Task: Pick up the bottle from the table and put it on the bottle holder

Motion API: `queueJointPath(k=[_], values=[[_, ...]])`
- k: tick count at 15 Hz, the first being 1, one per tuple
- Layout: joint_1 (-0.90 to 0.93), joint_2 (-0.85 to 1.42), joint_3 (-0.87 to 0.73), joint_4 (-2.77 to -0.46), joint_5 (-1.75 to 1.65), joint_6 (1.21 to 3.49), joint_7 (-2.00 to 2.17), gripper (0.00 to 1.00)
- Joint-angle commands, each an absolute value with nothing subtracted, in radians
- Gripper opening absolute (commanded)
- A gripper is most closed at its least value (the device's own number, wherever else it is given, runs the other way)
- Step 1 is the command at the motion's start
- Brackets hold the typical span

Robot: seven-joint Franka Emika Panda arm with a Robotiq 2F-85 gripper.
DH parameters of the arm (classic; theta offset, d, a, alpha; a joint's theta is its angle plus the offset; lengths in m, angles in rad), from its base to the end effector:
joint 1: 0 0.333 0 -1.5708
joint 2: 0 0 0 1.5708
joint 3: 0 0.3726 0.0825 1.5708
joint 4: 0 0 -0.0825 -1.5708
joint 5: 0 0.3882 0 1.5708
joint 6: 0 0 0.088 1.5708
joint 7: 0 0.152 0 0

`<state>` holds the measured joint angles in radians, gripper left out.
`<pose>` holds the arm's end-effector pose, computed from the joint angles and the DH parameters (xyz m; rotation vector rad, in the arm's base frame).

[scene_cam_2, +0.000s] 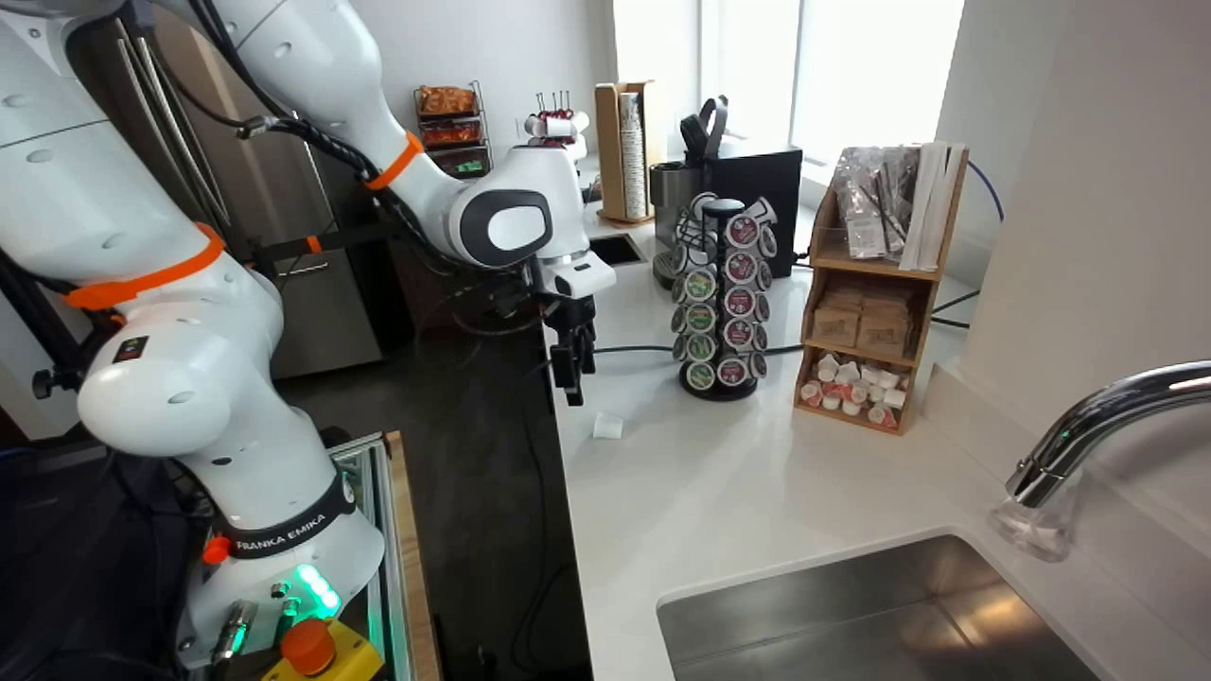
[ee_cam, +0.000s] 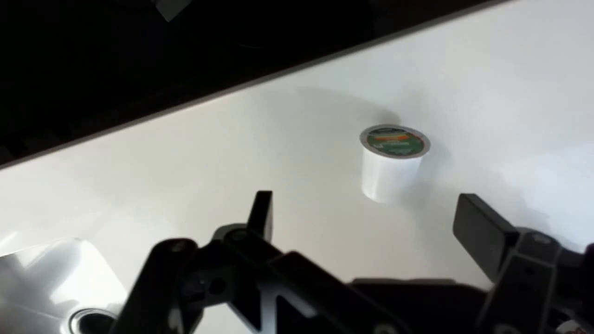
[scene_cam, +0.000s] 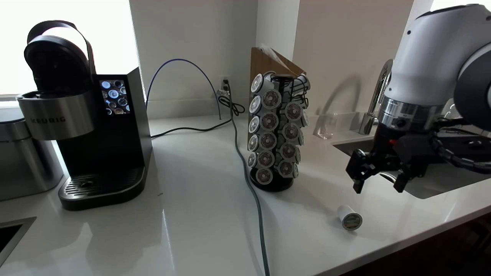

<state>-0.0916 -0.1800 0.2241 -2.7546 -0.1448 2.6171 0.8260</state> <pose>0.3838 0.0477 0.2814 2.9294 -0.8617 0.1287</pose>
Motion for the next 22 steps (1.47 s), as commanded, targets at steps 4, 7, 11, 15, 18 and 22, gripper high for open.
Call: queueJointPath(k=[4,7,11,15,18,22], values=[[-0.058,-0.106,0.173,-2.749,-0.151,2.698,0.828,1.00],[-0.047,-0.060,0.165,-2.744,-0.121,2.742,0.796,1.00],[-0.015,0.015,0.140,-2.737,-0.091,2.816,0.758,1.00],[0.020,0.091,0.116,-2.714,-0.046,2.854,0.726,1.00],[0.041,0.134,0.100,-2.695,0.002,2.850,0.700,0.98],[0.065,0.167,0.076,-2.674,0.039,2.841,0.678,0.74]])
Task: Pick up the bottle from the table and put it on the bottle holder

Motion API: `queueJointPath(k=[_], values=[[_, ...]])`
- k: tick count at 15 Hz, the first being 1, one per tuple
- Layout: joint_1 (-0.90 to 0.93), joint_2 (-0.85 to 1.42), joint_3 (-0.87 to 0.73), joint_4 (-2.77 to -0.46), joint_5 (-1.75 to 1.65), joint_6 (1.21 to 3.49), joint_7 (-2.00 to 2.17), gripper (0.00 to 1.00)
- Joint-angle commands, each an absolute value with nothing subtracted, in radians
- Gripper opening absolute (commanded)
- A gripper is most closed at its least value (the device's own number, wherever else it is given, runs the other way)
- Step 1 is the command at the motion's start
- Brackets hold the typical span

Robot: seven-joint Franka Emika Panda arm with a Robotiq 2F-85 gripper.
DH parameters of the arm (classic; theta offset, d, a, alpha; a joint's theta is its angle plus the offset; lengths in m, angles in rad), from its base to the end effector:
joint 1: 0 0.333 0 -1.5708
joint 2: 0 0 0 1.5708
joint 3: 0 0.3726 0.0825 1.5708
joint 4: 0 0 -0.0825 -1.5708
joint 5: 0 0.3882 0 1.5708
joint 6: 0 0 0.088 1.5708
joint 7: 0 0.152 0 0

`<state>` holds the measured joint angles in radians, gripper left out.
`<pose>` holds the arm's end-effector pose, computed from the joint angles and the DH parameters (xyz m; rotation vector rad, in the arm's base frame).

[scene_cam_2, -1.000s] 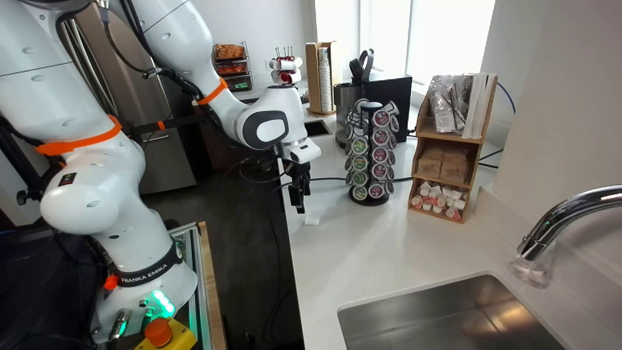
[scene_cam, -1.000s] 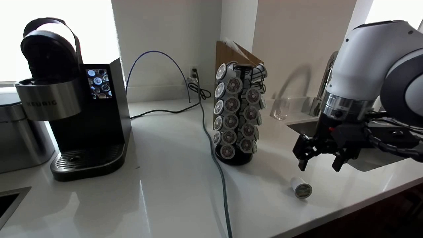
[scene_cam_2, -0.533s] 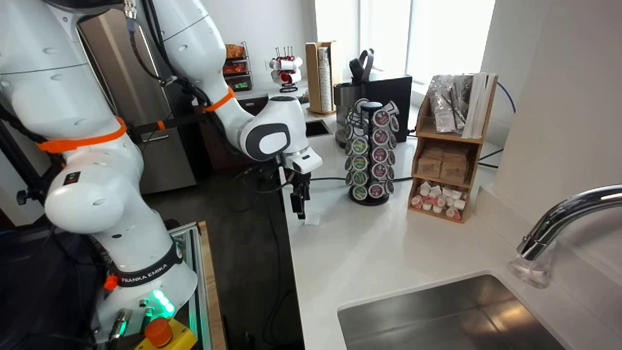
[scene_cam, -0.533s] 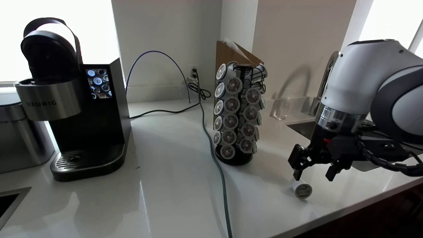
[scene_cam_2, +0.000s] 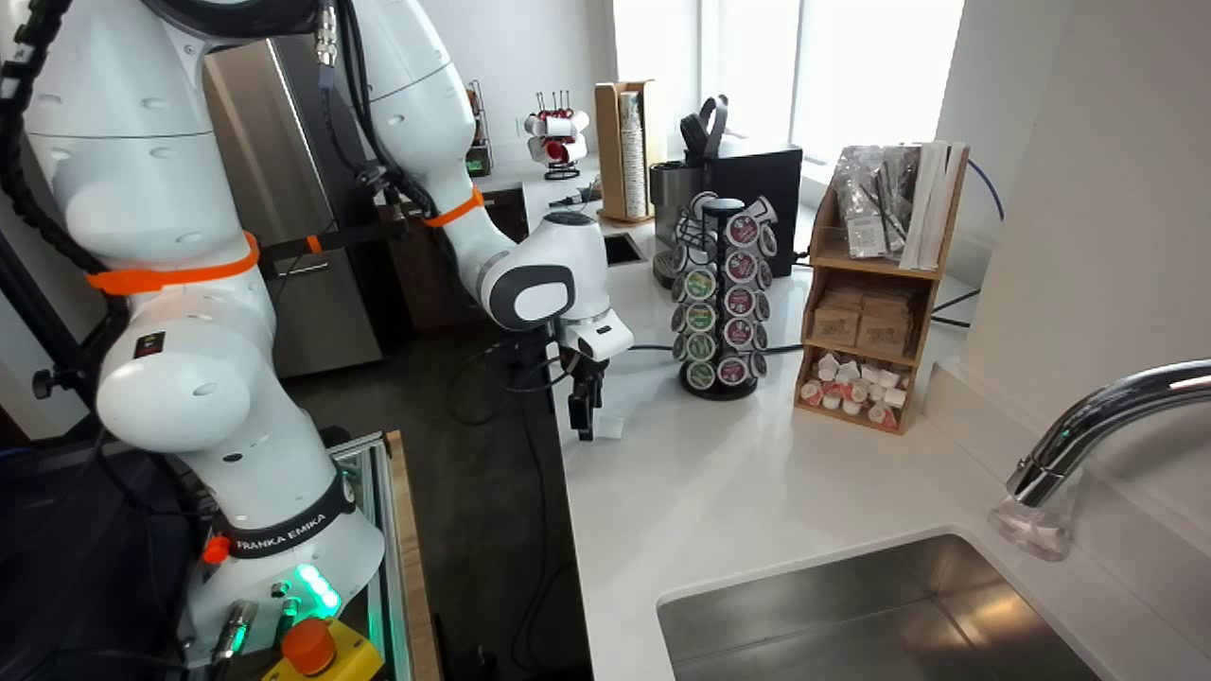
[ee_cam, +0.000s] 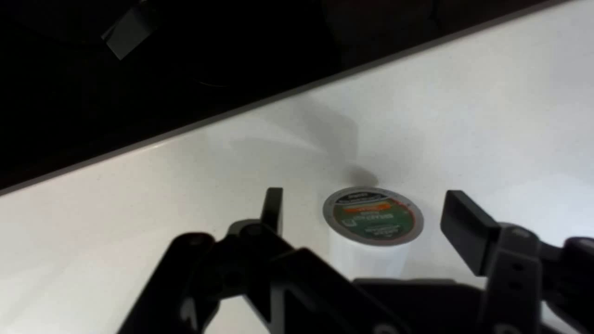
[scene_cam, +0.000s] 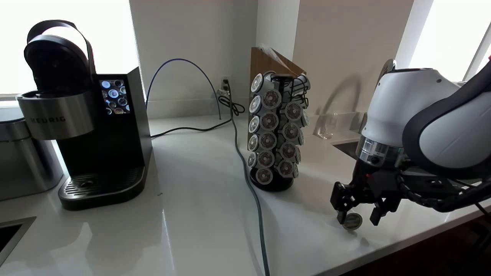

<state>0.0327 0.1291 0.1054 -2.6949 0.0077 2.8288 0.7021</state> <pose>0.4141 0.0587 0.1976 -2.9978 0.8819 0.0024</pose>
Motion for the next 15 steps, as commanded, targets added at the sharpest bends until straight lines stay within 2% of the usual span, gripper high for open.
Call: queueJointPath(k=[1,2,3,4,6,8,11,15], values=[[0.073,0.172,0.067,-2.672,0.033,2.845,0.681,0.71],[0.081,0.178,0.056,-2.669,0.021,2.847,0.688,0.69],[0.086,0.182,0.050,-2.666,0.022,2.849,0.687,0.74],[0.093,0.185,0.041,-2.664,0.017,2.850,0.691,0.75],[0.106,0.190,0.026,-2.660,0.009,2.852,0.697,0.71],[0.117,0.190,0.013,-2.658,0.002,2.854,0.701,0.48],[0.134,0.172,-0.008,-2.664,-0.025,2.854,0.709,0.29],[0.147,0.054,-0.020,-2.692,-0.089,2.769,0.671,0.29]])
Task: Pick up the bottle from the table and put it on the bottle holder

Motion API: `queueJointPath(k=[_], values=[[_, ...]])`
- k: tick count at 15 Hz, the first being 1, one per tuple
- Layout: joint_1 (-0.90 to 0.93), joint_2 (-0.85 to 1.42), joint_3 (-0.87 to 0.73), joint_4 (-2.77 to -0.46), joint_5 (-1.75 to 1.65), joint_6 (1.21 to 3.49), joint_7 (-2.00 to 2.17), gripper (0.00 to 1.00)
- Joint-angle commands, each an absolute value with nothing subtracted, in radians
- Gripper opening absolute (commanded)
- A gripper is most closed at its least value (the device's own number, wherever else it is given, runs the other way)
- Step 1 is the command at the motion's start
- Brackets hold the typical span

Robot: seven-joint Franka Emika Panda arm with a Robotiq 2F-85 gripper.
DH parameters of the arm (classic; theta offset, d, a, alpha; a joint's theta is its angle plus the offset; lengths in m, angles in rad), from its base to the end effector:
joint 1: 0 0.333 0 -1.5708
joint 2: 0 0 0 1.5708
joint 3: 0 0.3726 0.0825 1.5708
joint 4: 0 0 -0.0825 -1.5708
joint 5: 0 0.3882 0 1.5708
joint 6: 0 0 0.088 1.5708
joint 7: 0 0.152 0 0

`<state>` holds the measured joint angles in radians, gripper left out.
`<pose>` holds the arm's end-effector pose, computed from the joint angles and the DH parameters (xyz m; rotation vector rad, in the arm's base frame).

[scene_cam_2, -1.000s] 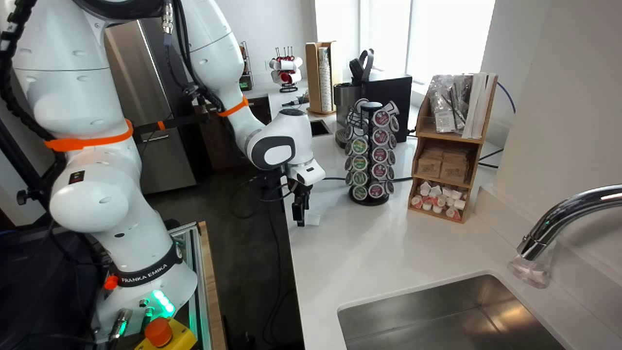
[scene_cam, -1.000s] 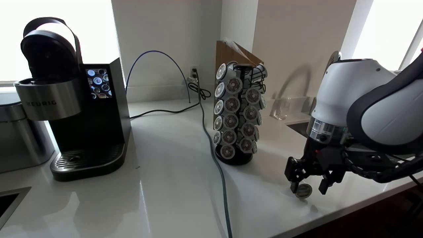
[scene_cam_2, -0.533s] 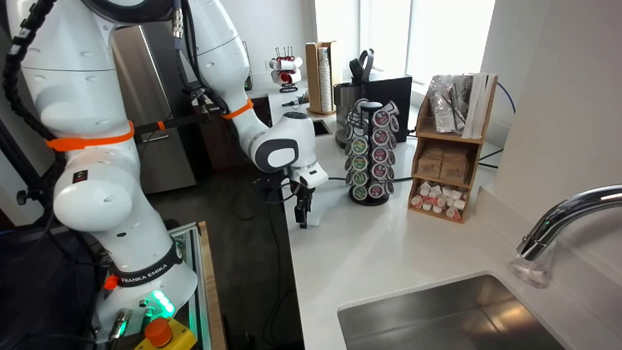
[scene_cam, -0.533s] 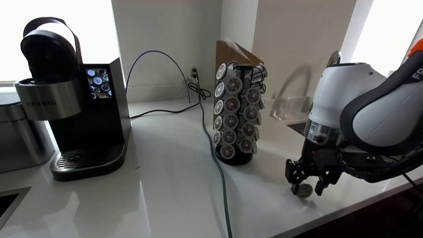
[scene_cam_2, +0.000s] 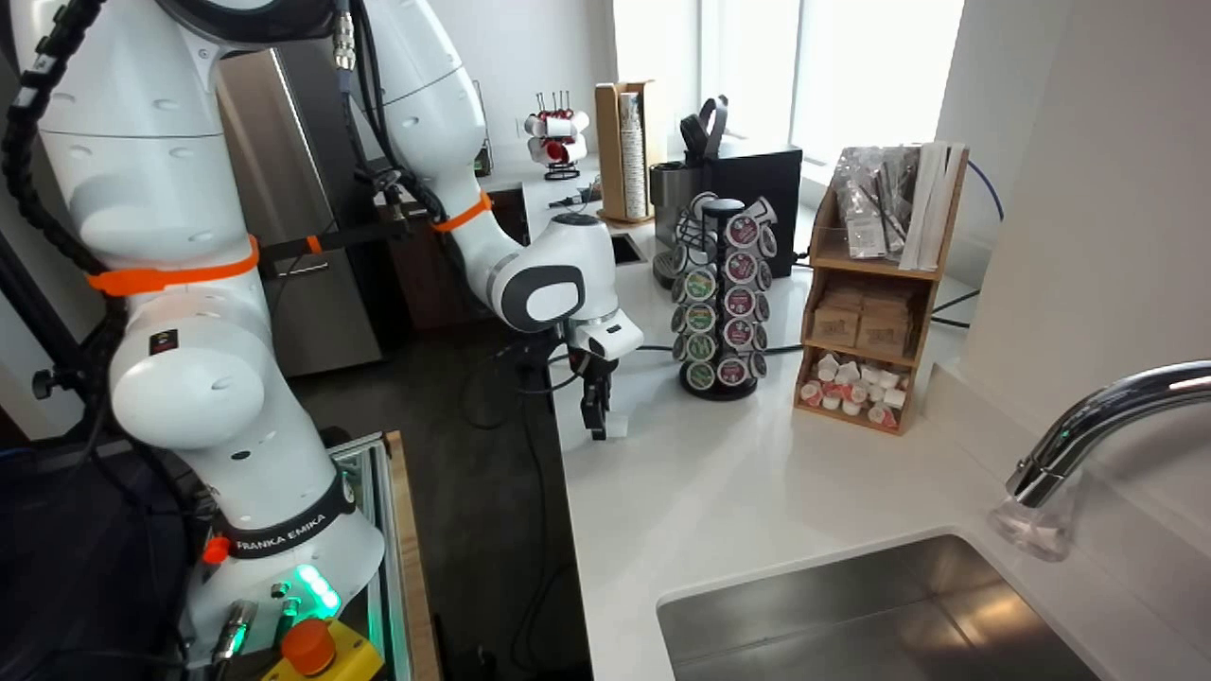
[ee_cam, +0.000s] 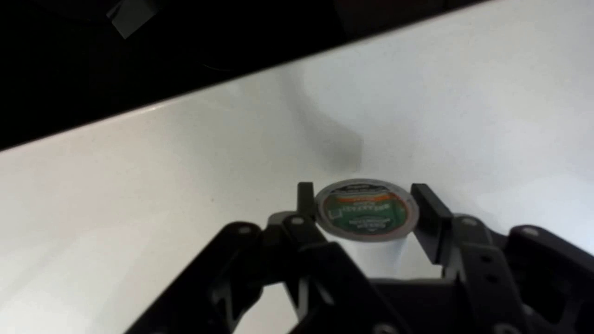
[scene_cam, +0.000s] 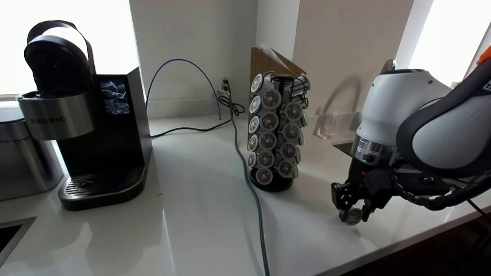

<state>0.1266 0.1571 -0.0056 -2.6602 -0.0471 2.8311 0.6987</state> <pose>0.4284 0.0538 0.1956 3.0221 -0.8248 0.0295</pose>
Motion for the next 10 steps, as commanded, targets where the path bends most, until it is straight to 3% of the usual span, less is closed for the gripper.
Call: queueJointPath(k=[1,6,10], values=[[0.138,0.022,-0.008,-2.699,-0.085,2.753,0.642,0.29],[0.120,-0.254,0.040,-2.716,0.094,2.513,0.271,0.29],[0.124,-0.418,-0.044,-2.645,0.176,2.183,-0.005,0.29]])
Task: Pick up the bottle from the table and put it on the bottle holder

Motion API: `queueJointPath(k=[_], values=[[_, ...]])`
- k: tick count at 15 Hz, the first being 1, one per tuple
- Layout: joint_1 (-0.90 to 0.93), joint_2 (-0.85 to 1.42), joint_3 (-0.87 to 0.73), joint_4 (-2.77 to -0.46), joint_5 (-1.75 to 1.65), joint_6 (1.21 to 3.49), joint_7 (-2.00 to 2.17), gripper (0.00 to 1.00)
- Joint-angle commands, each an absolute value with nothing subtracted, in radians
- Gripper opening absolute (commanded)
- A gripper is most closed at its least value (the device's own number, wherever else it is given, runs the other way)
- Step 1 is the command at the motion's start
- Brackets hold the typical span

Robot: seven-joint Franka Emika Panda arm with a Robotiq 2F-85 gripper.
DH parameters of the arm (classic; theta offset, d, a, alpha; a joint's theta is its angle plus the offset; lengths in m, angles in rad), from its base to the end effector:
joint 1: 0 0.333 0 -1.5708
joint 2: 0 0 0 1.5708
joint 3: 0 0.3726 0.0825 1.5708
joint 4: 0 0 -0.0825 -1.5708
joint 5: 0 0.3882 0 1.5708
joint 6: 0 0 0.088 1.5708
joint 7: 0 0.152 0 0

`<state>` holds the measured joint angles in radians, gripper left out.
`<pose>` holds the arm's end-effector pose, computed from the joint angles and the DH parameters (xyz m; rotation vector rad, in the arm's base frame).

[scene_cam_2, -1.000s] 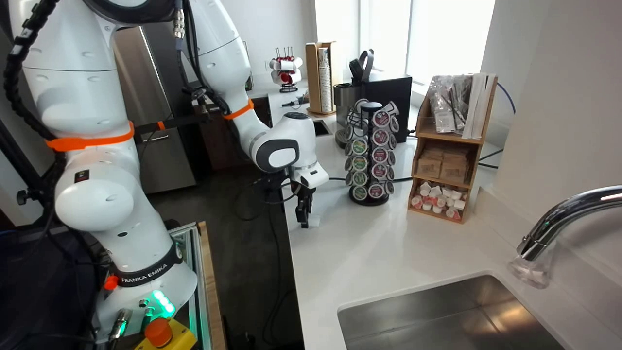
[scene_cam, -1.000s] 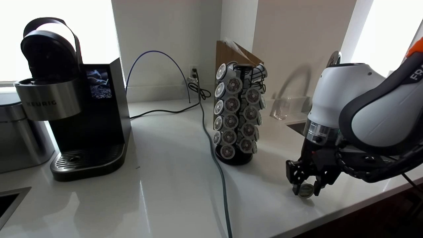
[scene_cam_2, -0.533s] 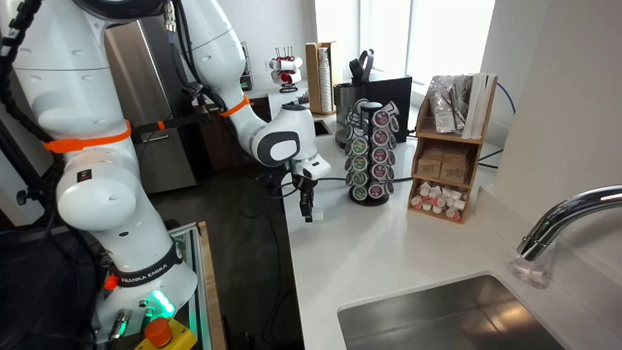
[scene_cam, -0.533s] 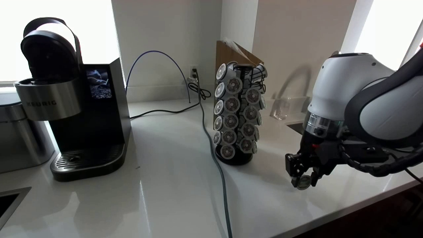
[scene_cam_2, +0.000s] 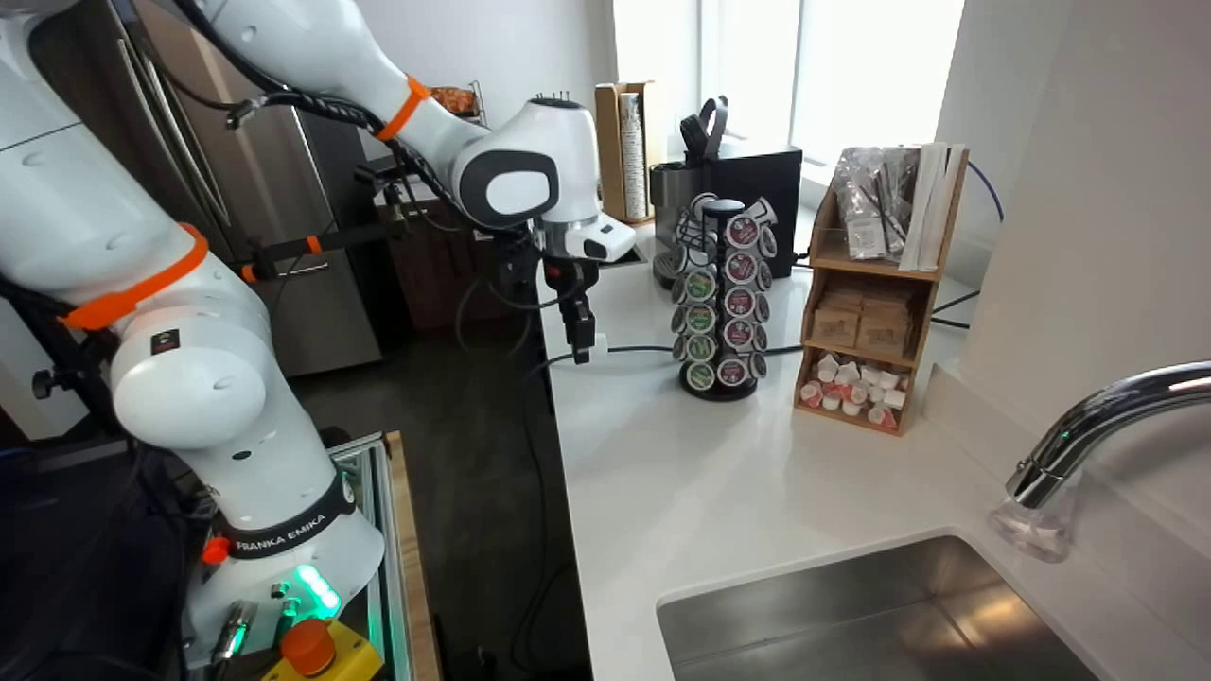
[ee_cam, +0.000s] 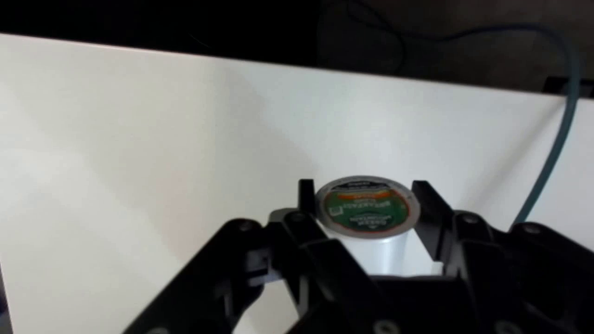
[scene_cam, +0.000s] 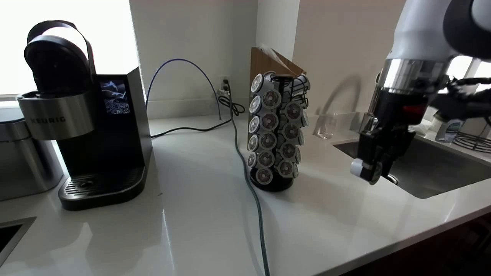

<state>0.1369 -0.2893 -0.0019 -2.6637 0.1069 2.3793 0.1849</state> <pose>0.3864 0.0570 0.3401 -3.0610 0.1946 0.0108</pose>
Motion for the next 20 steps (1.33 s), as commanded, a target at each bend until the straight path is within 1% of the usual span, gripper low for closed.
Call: queueJointPath(k=[1,2,3,5,8,9,12,14,17,20], values=[[0.112,-0.445,-0.056,-2.617,0.169,2.100,-0.036,0.29],[0.096,-0.488,-0.076,-2.577,0.168,2.016,-0.069,0.29],[0.093,-0.420,-0.025,-2.614,0.150,2.134,0.012,0.54],[0.076,-0.476,-0.053,-2.575,0.152,2.041,-0.044,0.54],[0.074,-0.492,-0.057,-2.572,0.152,2.030,-0.058,0.54],[0.074,-0.488,-0.060,-2.567,0.145,2.027,-0.074,0.29],[0.031,-0.413,-0.086,-2.443,-0.015,1.915,-0.213,0.29],[0.014,-0.368,-0.101,-2.368,-0.094,1.884,-0.303,0.29],[0.005,-0.271,-0.106,-2.264,-0.166,1.921,-0.394,0.29],[0.019,-0.164,-0.082,-2.190,-0.160,1.979,-0.412,0.29]])
